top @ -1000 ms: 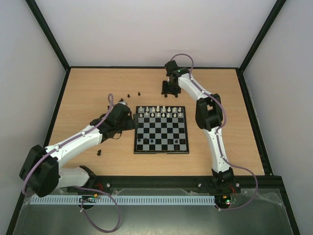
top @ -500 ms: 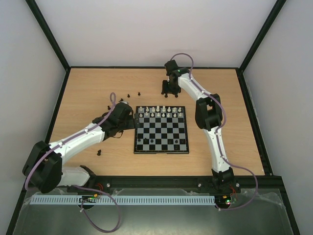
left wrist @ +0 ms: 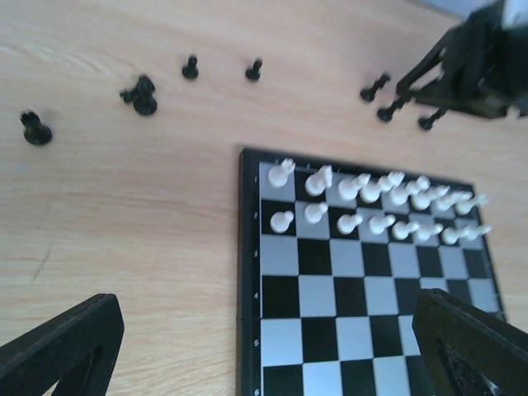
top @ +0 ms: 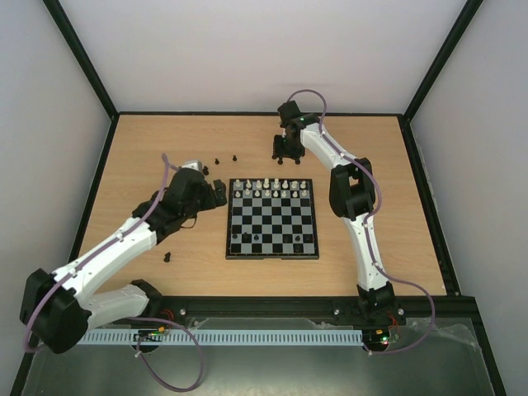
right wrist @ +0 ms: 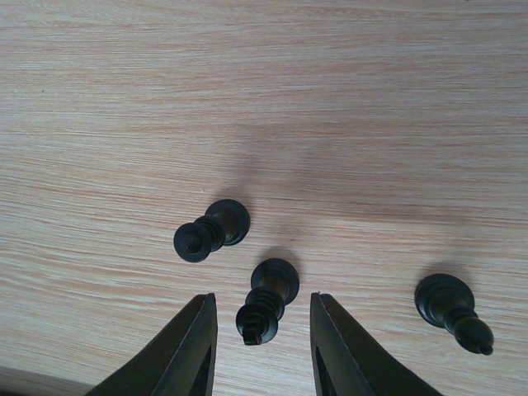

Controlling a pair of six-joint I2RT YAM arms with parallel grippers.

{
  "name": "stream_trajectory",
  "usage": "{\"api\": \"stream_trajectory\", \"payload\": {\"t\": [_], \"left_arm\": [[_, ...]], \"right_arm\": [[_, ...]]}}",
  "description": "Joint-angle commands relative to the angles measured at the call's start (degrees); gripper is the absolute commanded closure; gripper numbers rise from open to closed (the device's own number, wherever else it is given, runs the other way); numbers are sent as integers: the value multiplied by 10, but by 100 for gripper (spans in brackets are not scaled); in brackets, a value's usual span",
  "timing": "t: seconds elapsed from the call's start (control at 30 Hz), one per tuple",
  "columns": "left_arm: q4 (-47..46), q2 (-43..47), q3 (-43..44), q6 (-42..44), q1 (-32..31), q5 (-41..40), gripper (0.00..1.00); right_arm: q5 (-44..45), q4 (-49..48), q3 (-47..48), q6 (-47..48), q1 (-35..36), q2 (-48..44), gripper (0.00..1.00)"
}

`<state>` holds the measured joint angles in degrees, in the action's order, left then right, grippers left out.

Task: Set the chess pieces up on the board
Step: Pick up the chess piece at the center of the board.

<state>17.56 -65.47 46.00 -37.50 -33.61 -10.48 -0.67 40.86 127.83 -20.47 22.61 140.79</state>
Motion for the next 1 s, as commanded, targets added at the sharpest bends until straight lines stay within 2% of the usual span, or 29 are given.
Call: {"api": "stream_trajectory", "payload": {"t": [0.0,0.23,0.97], "left_arm": [[23,36,21,-3,12,3,0],[32,57,26,-2,16,8,0],[26,48,13,-4,18,12,1]], "right_arm": [[-17,18,17,8,3,-2,68],[-15,20,18,10,5,3,71],[13,33,29,14,10,29,77]]}}
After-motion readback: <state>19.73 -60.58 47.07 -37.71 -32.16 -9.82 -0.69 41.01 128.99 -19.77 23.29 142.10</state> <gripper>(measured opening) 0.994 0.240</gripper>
